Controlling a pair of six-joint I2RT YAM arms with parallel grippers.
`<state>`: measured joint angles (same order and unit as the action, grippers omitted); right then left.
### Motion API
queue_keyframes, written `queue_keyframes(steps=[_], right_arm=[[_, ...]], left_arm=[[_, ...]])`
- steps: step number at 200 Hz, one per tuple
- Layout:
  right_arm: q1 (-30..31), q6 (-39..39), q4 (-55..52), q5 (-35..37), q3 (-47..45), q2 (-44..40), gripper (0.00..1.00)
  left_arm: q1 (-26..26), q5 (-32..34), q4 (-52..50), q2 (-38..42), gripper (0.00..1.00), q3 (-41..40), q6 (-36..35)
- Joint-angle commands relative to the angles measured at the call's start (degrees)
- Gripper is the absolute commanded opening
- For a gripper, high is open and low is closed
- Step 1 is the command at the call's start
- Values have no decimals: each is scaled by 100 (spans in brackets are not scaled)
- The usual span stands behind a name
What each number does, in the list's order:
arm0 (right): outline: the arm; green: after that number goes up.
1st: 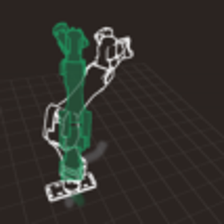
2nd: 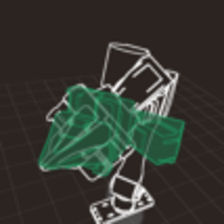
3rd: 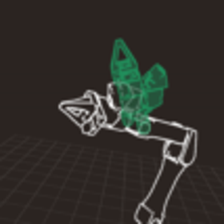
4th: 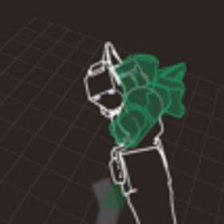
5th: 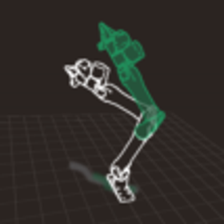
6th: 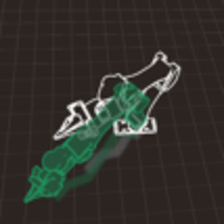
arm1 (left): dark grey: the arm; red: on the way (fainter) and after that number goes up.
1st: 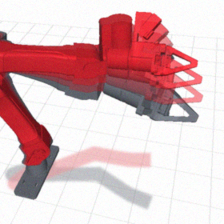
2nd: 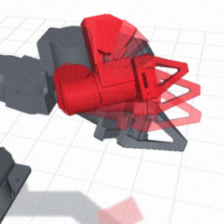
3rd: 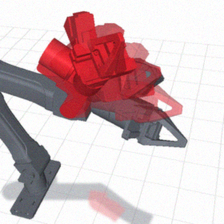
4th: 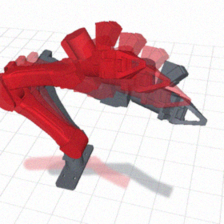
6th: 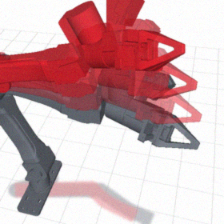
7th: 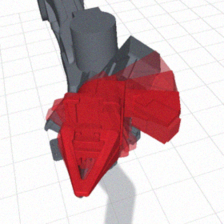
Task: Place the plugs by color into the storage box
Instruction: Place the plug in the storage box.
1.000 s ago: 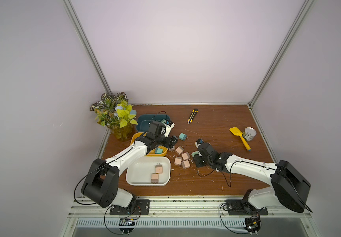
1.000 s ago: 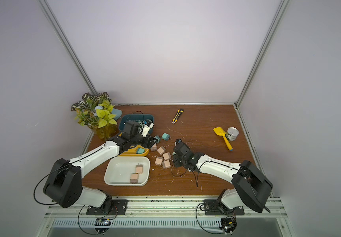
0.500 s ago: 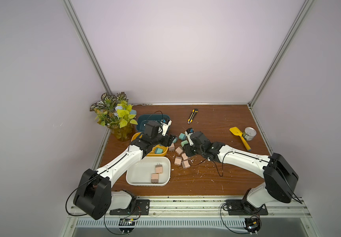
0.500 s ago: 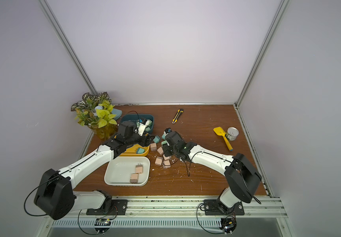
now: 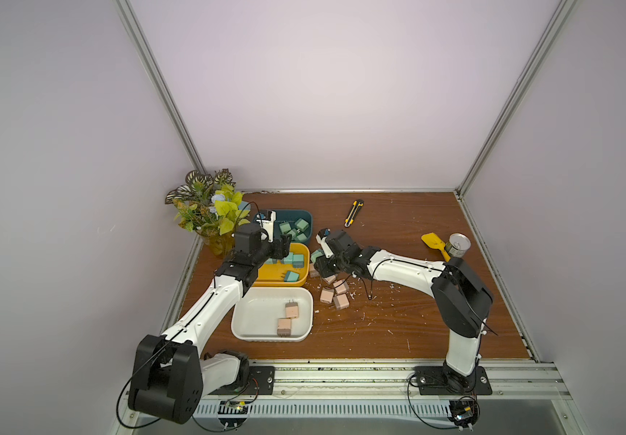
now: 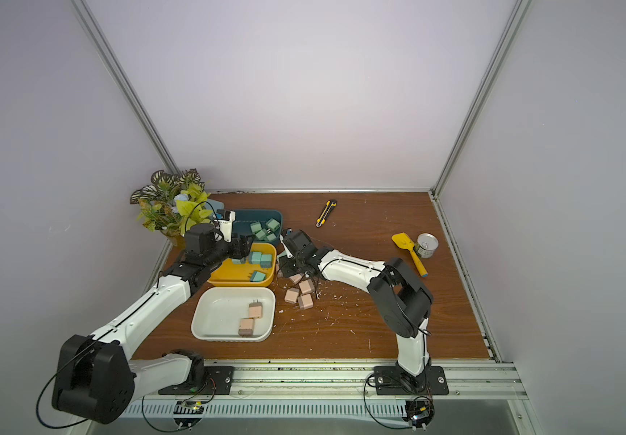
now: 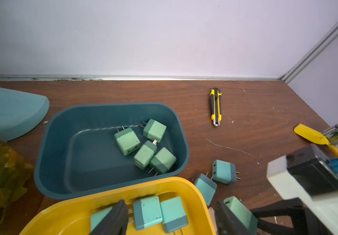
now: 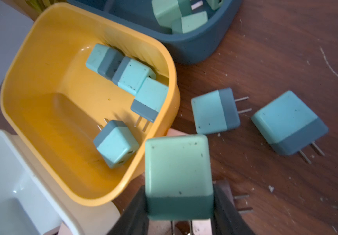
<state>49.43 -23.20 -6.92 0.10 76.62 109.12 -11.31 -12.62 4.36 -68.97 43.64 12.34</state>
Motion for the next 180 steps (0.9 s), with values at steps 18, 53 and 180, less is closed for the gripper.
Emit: queue_keyframes(steps=[18, 53, 180], right_arm=[[38, 251, -45, -275, 982, 346, 36], [25, 338, -378, -426, 1894, 889, 36], [-122, -342, -565, -1550, 5803, 3503, 39]], left_arm=[[50, -117, 221, 68, 69, -26, 175], [85, -111, 232, 27, 69, -48, 194], [682, 184, 40, -97, 70, 114, 473]])
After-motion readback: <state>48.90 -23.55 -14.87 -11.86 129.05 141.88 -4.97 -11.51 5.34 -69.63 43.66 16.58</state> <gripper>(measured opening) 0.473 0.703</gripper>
